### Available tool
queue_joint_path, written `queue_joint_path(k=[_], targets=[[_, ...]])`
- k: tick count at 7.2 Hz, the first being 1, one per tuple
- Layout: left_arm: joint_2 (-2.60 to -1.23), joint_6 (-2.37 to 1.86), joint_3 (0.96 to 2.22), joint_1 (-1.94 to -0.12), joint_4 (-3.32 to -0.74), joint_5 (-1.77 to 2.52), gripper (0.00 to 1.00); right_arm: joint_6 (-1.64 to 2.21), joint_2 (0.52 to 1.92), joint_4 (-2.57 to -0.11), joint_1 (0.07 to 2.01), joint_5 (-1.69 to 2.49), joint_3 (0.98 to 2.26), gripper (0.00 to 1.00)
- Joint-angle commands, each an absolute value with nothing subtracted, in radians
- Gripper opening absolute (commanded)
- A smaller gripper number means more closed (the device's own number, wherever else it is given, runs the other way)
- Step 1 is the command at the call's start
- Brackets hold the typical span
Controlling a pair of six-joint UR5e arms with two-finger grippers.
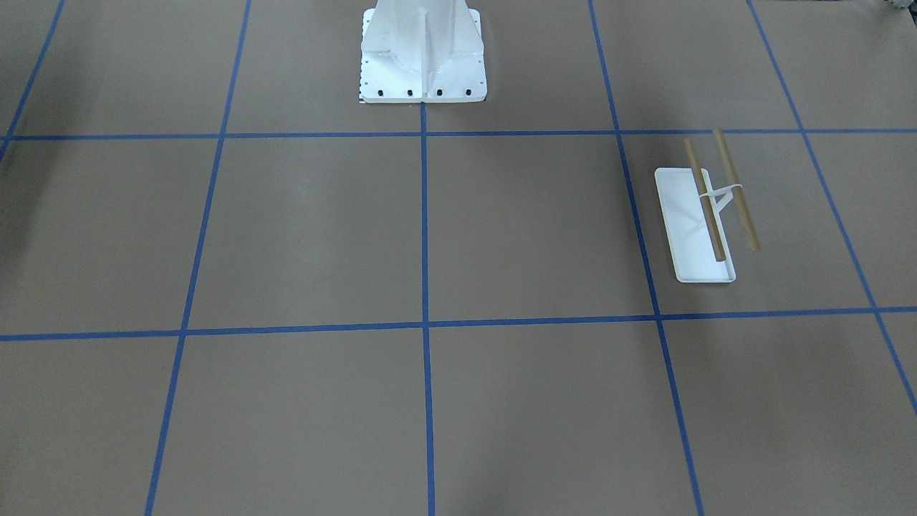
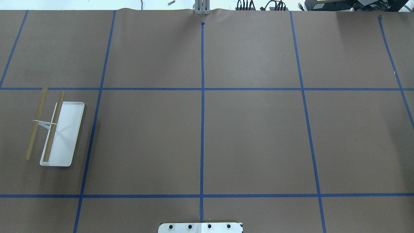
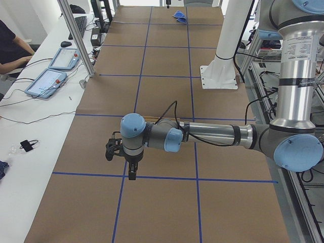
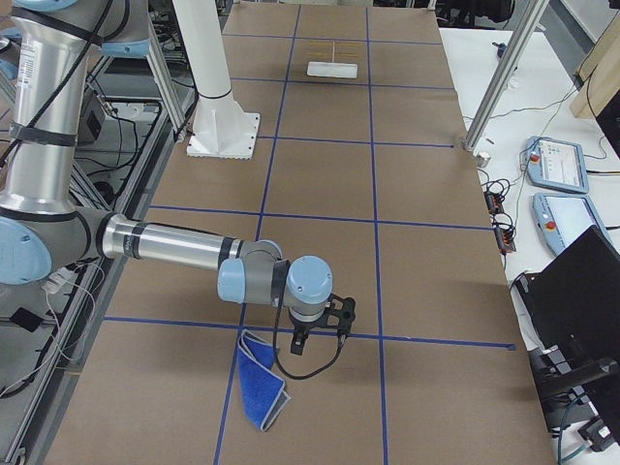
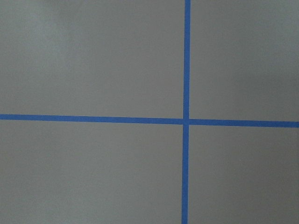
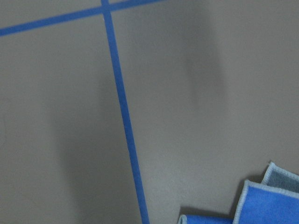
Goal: Hang towel on rack
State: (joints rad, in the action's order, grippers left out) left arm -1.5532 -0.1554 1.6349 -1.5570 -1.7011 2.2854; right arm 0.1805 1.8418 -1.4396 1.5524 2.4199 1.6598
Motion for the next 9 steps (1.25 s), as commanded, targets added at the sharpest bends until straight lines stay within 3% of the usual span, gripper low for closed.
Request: queue_joint_path(k=[1, 9], targets=[[-1.554, -0.156, 1.643, -1.559, -1.704, 2.287, 0.98, 0.222, 1.920, -1.384, 1.552, 2.427, 1.610, 1.00], [-1.554, -0.172, 1.680, -1.557, -1.704, 2.287, 0.98, 0.261, 1.919, -1.348, 1.332, 2.330, 1.572, 1.00]])
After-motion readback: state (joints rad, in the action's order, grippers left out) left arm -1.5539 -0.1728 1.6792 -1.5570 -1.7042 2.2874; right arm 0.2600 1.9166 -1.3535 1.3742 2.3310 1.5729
